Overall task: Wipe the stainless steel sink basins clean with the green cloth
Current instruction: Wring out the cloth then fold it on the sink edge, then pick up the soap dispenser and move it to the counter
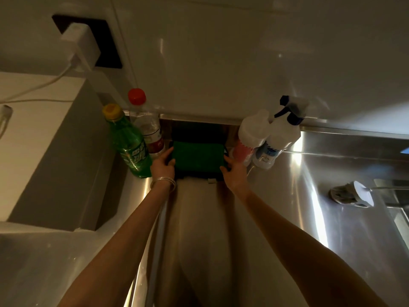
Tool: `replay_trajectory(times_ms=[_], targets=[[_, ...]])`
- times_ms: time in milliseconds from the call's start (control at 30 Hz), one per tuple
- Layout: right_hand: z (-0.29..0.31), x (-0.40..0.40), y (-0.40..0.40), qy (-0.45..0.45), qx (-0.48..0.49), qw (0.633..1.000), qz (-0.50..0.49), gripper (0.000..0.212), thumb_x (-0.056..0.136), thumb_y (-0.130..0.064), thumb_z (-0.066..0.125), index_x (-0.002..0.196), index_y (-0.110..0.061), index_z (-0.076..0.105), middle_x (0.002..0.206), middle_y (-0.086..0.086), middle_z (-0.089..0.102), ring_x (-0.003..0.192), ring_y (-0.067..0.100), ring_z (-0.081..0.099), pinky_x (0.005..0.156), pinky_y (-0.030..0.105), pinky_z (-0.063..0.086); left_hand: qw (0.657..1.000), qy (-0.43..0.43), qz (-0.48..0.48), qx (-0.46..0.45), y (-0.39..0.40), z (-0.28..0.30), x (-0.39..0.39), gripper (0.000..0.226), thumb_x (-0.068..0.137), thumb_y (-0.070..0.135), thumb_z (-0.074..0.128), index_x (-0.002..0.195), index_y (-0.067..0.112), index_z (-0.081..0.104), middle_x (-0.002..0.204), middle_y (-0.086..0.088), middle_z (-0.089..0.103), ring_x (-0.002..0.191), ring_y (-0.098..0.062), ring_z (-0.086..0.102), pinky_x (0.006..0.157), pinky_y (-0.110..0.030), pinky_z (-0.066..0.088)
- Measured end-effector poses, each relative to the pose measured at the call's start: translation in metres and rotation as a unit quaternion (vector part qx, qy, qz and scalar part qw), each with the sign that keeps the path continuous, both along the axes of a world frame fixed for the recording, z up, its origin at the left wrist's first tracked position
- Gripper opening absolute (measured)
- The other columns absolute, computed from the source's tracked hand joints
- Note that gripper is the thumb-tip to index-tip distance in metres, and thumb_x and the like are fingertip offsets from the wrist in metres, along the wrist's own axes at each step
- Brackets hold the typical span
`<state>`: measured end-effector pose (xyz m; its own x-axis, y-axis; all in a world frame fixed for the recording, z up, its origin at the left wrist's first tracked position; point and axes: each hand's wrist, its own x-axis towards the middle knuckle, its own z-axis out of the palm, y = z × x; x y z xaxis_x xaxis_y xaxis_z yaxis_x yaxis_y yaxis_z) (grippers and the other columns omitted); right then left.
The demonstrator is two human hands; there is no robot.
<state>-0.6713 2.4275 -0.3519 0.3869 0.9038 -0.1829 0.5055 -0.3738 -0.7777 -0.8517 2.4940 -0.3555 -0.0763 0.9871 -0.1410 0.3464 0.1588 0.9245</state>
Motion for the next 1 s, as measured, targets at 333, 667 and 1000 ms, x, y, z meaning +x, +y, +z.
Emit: replay_trajectory(times_ms=[333,667,1000], targets=[[0.046,0.010,-0.031,0.116,0.028,0.993,-0.021,0.046,0.089,-0.008,0.059,0.134,-0.007,0.048,0.129,0.014,0.057,0.121,0.026,0.053,0.100,0.030,0.041,0.997,-0.057,-0.029,-0.031,-0.024,0.035,-0.013,0.052,0.081,-0.013,0.057,0.131,-0.002,0.047,0.131,-0.020,0.052,0.121,-0.031,0.051,0.097,-0.027,0.039],[0.134,0.064,-0.145,0.116,0.147,0.982,-0.003,0.054,0.085,-0.013,0.066,0.132,-0.029,0.044,0.130,-0.006,0.052,0.122,0.009,0.049,0.104,0.031,0.041,0.946,-0.078,-0.307,0.075,-0.107,0.145,0.060,0.059,0.080,-0.005,0.064,0.134,0.010,0.044,0.124,0.004,0.051,0.114,-0.010,0.050,0.090,-0.013,0.044],[0.171,0.187,-0.389,-0.157,0.081,0.980,-0.090,0.064,0.083,-0.032,0.068,0.139,-0.021,0.040,0.143,0.001,0.044,0.131,0.017,0.040,0.110,0.035,0.033,0.749,0.169,-0.545,0.338,-0.264,0.167,0.209,0.071,0.070,0.048,0.058,0.128,0.008,0.053,0.125,-0.012,0.058,0.114,-0.024,0.054,0.102,-0.032,0.034]])
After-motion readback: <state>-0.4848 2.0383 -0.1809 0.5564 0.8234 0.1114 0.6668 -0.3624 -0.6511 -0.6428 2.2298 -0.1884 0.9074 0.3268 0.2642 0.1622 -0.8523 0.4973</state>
